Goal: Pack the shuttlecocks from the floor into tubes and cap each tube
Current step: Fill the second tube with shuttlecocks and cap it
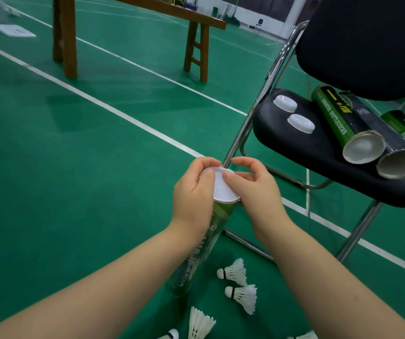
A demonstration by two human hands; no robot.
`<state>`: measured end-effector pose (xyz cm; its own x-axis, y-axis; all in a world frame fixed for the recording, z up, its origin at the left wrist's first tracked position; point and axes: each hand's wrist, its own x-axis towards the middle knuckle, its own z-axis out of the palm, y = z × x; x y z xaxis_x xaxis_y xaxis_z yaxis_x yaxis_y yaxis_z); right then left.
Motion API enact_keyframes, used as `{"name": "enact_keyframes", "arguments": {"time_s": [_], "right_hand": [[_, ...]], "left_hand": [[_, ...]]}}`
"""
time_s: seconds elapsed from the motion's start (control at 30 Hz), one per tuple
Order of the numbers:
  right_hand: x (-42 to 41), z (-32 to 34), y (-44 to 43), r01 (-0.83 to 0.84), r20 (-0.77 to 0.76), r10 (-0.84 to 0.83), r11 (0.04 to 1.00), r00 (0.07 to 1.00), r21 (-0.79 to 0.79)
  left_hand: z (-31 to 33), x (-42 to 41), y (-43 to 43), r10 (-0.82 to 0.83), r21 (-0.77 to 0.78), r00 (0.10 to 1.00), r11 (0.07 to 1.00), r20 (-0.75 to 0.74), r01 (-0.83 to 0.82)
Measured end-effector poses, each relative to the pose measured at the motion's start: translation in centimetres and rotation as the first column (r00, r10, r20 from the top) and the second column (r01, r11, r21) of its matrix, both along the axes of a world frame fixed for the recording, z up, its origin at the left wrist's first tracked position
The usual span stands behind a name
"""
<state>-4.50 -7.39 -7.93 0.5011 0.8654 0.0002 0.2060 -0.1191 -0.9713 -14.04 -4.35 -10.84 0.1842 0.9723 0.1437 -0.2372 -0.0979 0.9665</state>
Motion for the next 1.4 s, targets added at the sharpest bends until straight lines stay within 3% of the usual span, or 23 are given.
{"name": "enact_keyframes", "arguments": {"time_s": [0.2,0.5,0.6,0.73,0.83,0.9,1.03,1.23,1.4], "right_hand": [[-0.6,0.1,0.3,-0.066,-0.241,0.038,0.992,0.970,-0.109],[-0.9,0.8,0.8,-0.104,0.015,0.111,0.968,0.994,-0.230],[-0.6,1.5,0.0,-0.214,-0.093,0.193,0.894,0.977,-0.393],[0.9,2.1,-2.1,-0.396,-0.304,0.266,0.737,0.915,-0.548],[1.5,2.8,-4.1,-0.472,-0.389,0.304,0.746,0.869,-0.470],[1.7,3.3,-5.6,-0.531,-0.396,0.381,0.746,0.835,-0.402],[1.8,4.7,-8.3,-0.596,-0.302,0.518,0.742,0.800,-0.308],[1.9,8.1,-11.6,-0.509,-0.197,0.485,0.855,0.852,-0.096],[2.4,11.2,-13.7,-0.465,-0.151,0.473,0.881,0.868,0.085]], "left_hand": [[0.0,-0.2,0.2,0.008,0.002,1.000,1.000,-0.023,-0.008],[0.5,-0.3,0.4,0.003,-0.012,0.999,1.000,-0.049,-0.004],[0.9,-0.6,-0.3,0.004,0.020,0.995,1.000,-0.099,-0.002],[1.0,-1.4,-1.2,-0.146,-0.084,0.929,0.989,-0.339,0.125],[2.1,-1.9,-2.5,-0.376,-0.237,0.807,0.925,-0.455,0.297],[2.8,-2.1,-3.7,-0.396,-0.227,0.784,0.918,-0.478,0.326],[4.7,-2.5,-6.3,-0.328,-0.104,0.801,0.941,-0.500,0.321],[9.8,-2.3,-9.3,-0.206,0.147,0.808,0.930,-0.553,0.338],[13.8,-0.9,-11.4,-0.068,0.348,0.840,0.890,-0.539,0.295]]}}
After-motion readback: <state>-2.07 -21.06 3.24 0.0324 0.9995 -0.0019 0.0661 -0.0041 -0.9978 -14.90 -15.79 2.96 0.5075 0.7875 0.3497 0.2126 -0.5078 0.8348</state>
